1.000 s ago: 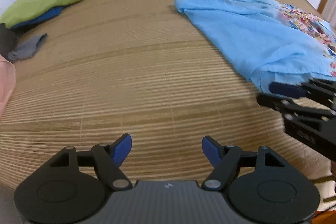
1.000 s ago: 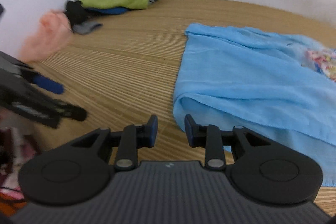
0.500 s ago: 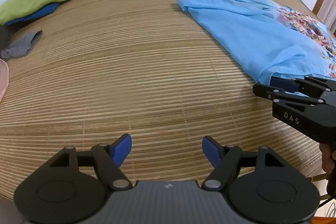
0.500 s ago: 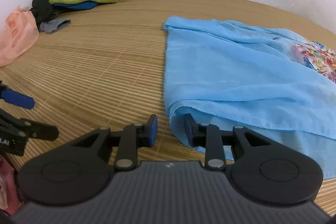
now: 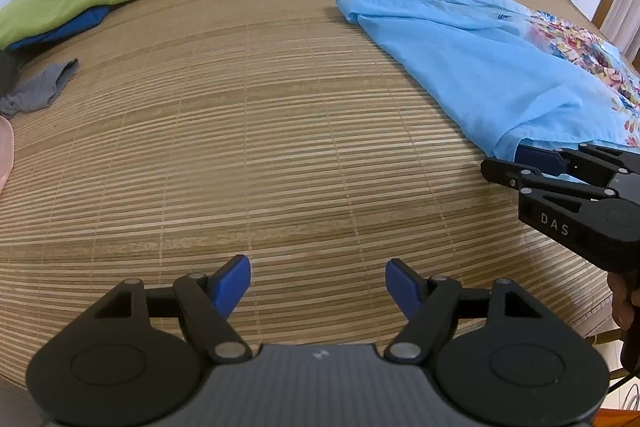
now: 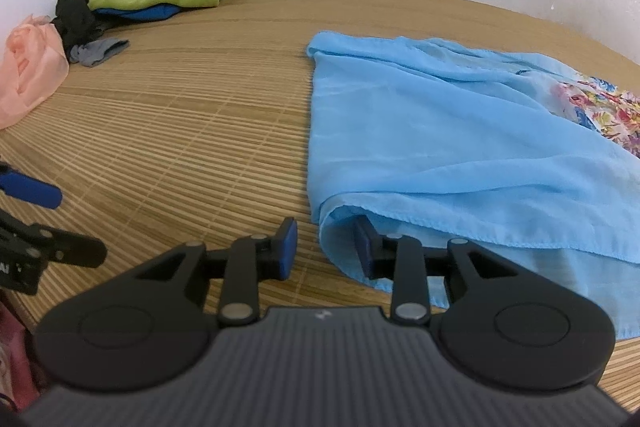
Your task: Fold clothes
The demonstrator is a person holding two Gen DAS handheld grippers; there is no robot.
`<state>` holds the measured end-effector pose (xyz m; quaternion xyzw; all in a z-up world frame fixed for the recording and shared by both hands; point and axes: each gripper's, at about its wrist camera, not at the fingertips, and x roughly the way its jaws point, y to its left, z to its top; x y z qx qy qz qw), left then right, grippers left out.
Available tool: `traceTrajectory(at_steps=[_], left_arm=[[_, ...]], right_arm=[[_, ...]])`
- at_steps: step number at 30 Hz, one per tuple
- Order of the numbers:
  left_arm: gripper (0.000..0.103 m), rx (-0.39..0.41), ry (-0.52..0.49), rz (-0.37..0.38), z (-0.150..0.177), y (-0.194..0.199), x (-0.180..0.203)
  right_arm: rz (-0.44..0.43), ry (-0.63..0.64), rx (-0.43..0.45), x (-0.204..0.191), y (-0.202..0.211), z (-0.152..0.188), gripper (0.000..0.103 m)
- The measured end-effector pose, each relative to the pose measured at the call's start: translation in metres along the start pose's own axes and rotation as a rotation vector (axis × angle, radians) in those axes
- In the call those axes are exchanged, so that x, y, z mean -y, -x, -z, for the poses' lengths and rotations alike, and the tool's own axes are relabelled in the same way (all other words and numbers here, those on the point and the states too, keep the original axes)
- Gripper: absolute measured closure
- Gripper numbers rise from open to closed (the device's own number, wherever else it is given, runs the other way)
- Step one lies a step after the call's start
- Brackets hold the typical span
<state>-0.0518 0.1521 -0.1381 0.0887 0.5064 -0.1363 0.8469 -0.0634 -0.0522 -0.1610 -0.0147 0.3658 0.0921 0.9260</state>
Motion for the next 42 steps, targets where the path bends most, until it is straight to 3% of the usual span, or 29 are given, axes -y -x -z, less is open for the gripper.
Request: traceTrajectory(at_steps=[2,5,10,14,23,28,31,37,42], left_arm=[[0.027,-0.001,-0.005,-0.001,0.0,0.0,0.0],[0.027,0.003,-0.009,-0.007,0.001,0.0,0.0],[0.027,-0.001,0.0,-0.019,0.002,-0.002,0.0],[0.027,-0.008,0.009,-0.026,0.001,-0.005,-0.002],[0.026,-0.015,0.022,-0.053,0.003,-0.01,0.0],[0.026,-0.012,0.023,-0.062,0.005,-0.008,0.001],[0.026,0.008,0.028,-0.062,0.006,-0.003,0.003],[0.026,0.069,0.034,-0.044,-0.013,0.009,0.017],[0.026,0.08,0.041,-0.027,-0.03,0.001,0.039]], right_arm=[[-0.014,0.005,-0.001,-0.002,0.0,0.0,0.087],[-0.046,-0.026,-0.019,-0.002,0.001,-0.004,0.098],[-0.287,-0.155,-0.064,0.011,0.017,-0.006,0.099],[-0.476,-0.142,-0.086,0.007,0.039,0.002,0.099],[-0.685,0.058,-0.215,-0.021,0.056,0.016,0.096],[-0.639,0.113,-0.263,-0.027,0.056,0.023,0.09],[-0.583,0.116,-0.21,-0.024,0.07,0.02,0.066],[-0.528,0.1,-0.114,0.014,0.104,0.007,0.038],[-0.501,0.222,-0.018,0.046,0.112,-0.029,0.039]])
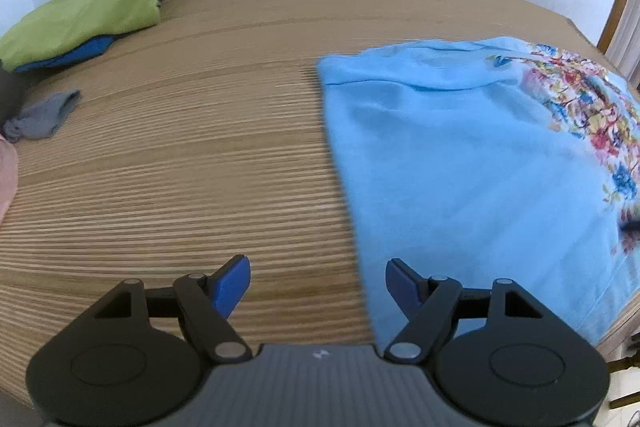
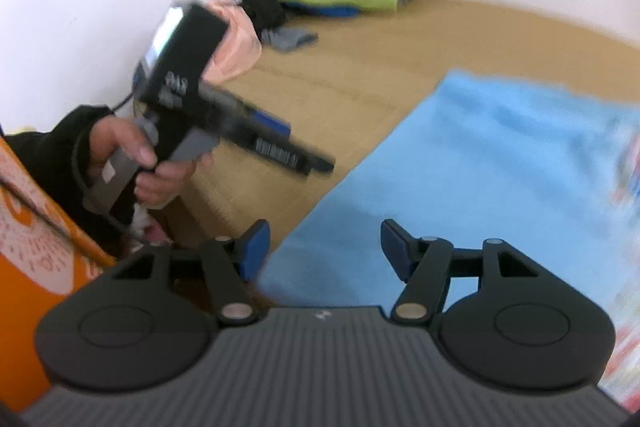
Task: Fold clothes
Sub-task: 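Grasp the blue scarf edge with the right gripper and lift it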
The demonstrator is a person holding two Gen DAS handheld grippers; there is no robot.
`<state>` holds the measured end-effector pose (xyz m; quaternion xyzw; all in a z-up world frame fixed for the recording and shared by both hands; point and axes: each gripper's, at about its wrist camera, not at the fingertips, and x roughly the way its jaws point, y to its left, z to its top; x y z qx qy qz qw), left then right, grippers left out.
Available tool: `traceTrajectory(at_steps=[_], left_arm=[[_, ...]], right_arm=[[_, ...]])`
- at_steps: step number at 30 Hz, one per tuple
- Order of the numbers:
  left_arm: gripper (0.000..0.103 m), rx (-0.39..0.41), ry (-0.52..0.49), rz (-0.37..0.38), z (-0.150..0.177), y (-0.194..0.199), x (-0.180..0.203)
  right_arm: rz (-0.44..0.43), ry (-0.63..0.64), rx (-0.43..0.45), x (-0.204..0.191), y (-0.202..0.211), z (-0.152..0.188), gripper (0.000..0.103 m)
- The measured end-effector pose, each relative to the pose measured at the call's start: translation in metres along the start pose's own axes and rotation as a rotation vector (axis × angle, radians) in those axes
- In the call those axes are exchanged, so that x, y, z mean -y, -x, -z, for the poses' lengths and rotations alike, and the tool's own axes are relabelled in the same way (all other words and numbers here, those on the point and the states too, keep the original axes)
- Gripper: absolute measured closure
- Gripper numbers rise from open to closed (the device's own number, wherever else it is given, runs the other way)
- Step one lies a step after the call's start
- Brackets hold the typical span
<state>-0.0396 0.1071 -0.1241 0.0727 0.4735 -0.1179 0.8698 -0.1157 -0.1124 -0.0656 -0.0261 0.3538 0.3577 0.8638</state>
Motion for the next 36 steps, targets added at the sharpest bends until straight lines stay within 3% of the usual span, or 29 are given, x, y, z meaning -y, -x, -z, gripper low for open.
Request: traceTrajectory(at_steps=[2,5,8,10,14,19,24,28,30,31,32,36], left_arm=[[0.026,-0.009,0.005,-0.003,-0.003,-0.007,0.011],[0.026,-0.034,0.032,-0.043,-0.007,-0.018,0.026],[0.026,-0.06,0.079,-0.076,-0.012,-0.026,0.036],[0.026,-0.069,0.121,-0.11,-0.015,-0.031,0.039],[0.026,-0.101,0.211,-0.156,-0.019,-0.039,0.042],[0.024,-0.102,0.247,-0.149,-0.017,-0.04,0.04],[0.022,-0.098,0.275,-0.149,-0.016,-0.041,0.035],[0.02,-0.099,0.271,-0.149,-0.017,-0.04,0.033],[0.019,-0.103,0.274,-0.15,-0.018,-0.042,0.032],[0.019,-0.105,0.275,-0.15,-0.018,-0.042,0.032],[0.018,-0.107,0.276,-0.151,-0.019,-0.043,0.032],[0.016,-0.11,0.279,-0.154,-0.019,-0.043,0.033]], right_arm=[[0.008,0.014,0.028,0.025,-0.002,-0.018,0.039],[-0.04,-0.116,0.056,0.086,-0.034,-0.051,0.039],[-0.11,-0.231,0.037,0.14,-0.084,-0.084,0.037],[-0.16,-0.227,0.008,0.16,-0.122,-0.107,0.037],[-0.181,-0.066,-0.045,0.168,-0.188,-0.144,0.039],[-0.191,0.077,-0.141,0.165,-0.239,-0.162,0.043],[-0.178,0.174,-0.213,0.162,-0.249,-0.151,0.048],[-0.186,0.159,-0.254,0.17,-0.253,-0.148,0.049],[-0.209,0.119,-0.256,0.176,-0.257,-0.15,0.065],[-0.229,0.094,-0.266,0.18,-0.26,-0.151,0.088],[-0.246,0.064,-0.28,0.183,-0.263,-0.154,0.097],[-0.267,0.043,-0.243,0.193,-0.264,-0.168,0.099]])
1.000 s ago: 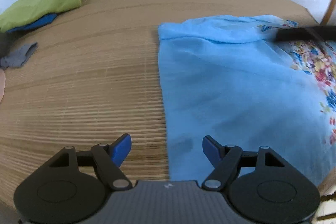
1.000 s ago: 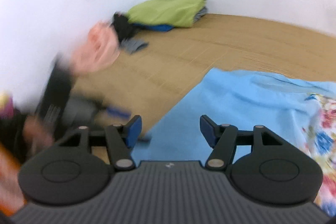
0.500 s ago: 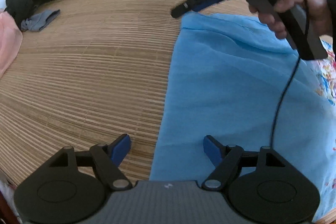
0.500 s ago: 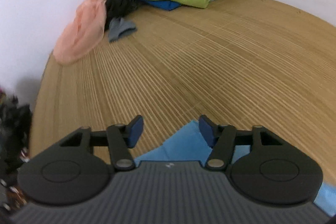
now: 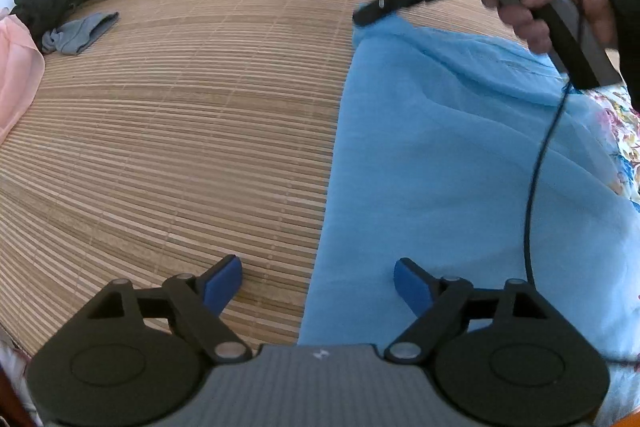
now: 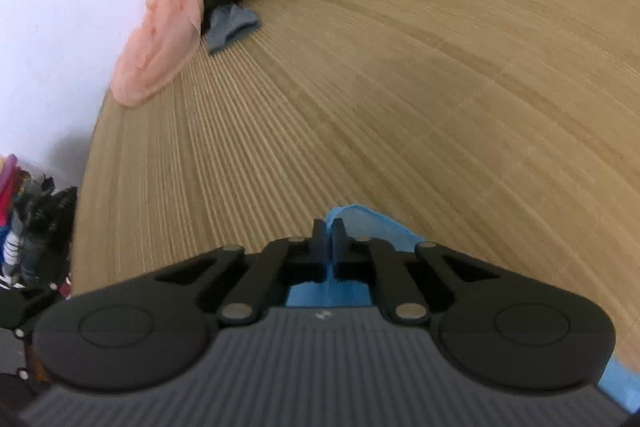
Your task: Fold clothes
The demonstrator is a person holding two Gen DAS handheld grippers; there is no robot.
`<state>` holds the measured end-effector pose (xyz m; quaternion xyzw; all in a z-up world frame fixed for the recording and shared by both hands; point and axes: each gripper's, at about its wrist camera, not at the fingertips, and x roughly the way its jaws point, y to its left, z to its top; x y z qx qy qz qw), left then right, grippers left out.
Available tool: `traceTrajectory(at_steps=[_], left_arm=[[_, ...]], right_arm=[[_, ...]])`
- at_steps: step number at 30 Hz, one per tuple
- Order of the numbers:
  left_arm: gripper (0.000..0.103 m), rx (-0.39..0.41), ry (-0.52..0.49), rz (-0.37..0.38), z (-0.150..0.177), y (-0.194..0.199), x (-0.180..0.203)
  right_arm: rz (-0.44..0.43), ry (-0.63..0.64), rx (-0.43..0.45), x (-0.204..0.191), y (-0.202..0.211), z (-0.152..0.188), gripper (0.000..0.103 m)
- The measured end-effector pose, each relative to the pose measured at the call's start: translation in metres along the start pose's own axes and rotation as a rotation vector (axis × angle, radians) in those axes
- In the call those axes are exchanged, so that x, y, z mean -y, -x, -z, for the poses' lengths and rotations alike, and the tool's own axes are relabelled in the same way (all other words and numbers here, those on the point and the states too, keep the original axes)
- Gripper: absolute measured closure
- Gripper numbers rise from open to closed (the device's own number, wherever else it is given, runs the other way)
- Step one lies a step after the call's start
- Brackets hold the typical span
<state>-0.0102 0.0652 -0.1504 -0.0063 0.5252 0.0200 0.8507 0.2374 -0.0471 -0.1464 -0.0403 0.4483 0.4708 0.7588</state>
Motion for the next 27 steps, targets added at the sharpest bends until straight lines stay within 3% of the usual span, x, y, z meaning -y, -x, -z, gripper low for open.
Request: traceTrajectory(at_steps=[6,9,13,15,18,22,27], left_arm=[[0.011,-0.008,0.022,-0.015,0.002,0.002,0.0],[0.011,-0.01,0.044,-0.027,0.004,0.003,-0.002],[0.009,-0.014,0.055,-0.036,0.005,0.005,0.0],[0.009,-0.015,0.061,-0.042,0.007,0.007,0.001],[0.009,-0.017,0.077,-0.049,0.008,0.009,0.0],[0.01,-0.019,0.077,-0.071,0.012,0.014,0.004],[0.015,-0.008,0.036,-0.109,0.017,0.023,0.013]], right_arm=[[0.129,0.039,0.096,0.022,-0.009,-0.044,0.099],[0.178,0.078,0.098,0.029,-0.026,-0.06,0.099],[0.317,0.137,0.086,0.033,-0.056,-0.061,0.096],[0.363,0.105,0.098,0.037,-0.061,-0.061,0.095],[0.38,-0.009,0.153,0.044,-0.036,-0.063,0.091],[0.407,-0.091,0.251,0.049,0.024,-0.056,0.073],[0.486,-0.102,0.287,0.039,0.114,-0.012,0.067]])
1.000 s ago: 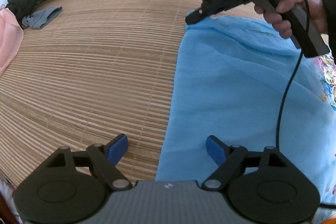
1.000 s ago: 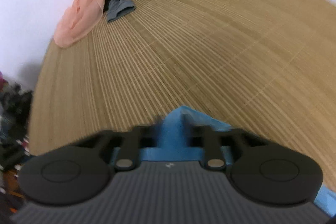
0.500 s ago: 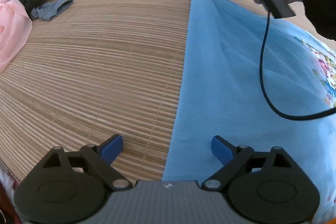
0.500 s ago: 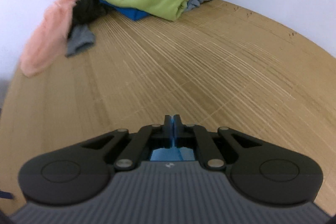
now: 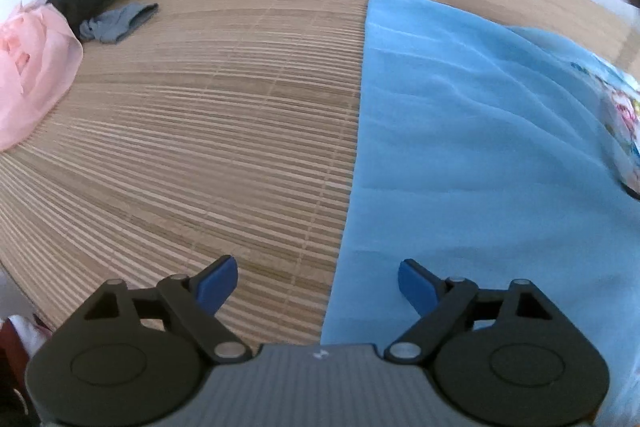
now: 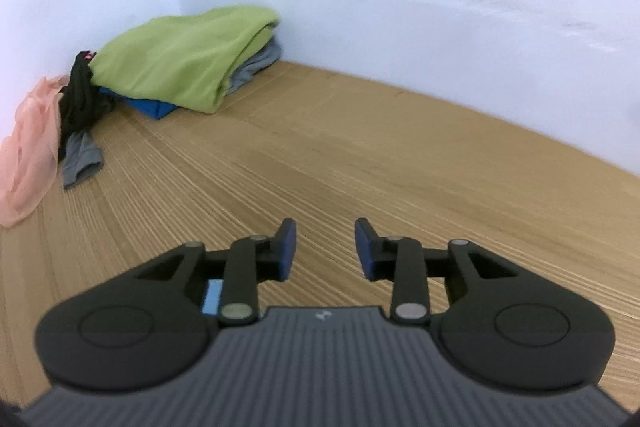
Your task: Fold clothes
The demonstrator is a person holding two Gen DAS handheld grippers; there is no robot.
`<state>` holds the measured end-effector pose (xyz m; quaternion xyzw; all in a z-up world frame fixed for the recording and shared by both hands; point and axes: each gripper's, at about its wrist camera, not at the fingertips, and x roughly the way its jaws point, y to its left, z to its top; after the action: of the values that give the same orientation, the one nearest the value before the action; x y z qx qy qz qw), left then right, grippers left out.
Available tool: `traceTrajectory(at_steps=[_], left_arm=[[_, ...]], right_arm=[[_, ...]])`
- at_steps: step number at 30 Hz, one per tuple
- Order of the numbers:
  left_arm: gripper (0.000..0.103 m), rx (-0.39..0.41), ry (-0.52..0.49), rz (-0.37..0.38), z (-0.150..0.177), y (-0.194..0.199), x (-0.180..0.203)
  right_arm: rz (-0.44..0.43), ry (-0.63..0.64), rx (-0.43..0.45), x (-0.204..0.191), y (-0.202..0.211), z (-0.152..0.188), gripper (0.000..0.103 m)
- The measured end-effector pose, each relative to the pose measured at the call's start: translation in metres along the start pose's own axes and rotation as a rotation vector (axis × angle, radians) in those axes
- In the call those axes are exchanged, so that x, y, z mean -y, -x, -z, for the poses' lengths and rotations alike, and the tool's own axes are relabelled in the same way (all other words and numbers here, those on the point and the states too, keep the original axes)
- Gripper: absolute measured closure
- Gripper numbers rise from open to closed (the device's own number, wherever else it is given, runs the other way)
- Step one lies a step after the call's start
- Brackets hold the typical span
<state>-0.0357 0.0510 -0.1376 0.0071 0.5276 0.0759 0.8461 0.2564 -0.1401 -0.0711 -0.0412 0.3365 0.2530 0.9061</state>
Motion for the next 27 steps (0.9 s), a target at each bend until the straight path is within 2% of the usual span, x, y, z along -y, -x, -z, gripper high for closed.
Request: traceTrajectory(at_steps=[3,6,7,8,11,14,17,20,24,27], left_arm=[[0.015,0.008,-0.03,0.022,0.004,0.006,0.002],[0.015,0.036,-0.092,0.074,0.007,0.015,0.012],[0.015,0.048,-0.118,0.09,0.009,0.017,0.017],[0.015,0.063,-0.15,0.106,0.011,0.02,0.022],[0.015,0.095,-0.215,0.149,0.019,0.029,0.04],[0.015,0.102,-0.261,0.199,0.03,0.039,0.065],[0.015,0.077,-0.304,0.251,0.039,0.05,0.094],[0.015,0.078,-0.377,0.29,0.048,0.065,0.126],[0.015,0.125,-0.472,0.273,0.06,0.082,0.172],[0.015,0.12,-0.482,0.265,0.066,0.089,0.203]], right_arm=[[0.035,-0.022,0.006,0.017,0.071,0.033,0.067],[0.087,-0.069,0.01,0.024,0.153,0.086,0.066],[0.111,-0.085,0.013,0.025,0.181,0.104,0.063],[0.159,-0.103,0.013,0.024,0.206,0.125,0.056],[0.334,-0.174,-0.004,0.018,0.271,0.189,0.043],[0.46,-0.293,-0.052,0.016,0.321,0.255,0.042],[0.548,-0.411,-0.094,0.019,0.354,0.309,0.042],[0.588,-0.519,-0.111,0.024,0.375,0.351,0.042],[0.643,-0.589,-0.084,0.036,0.401,0.397,0.042],[0.722,-0.632,-0.06,0.061,0.42,0.425,0.042]])
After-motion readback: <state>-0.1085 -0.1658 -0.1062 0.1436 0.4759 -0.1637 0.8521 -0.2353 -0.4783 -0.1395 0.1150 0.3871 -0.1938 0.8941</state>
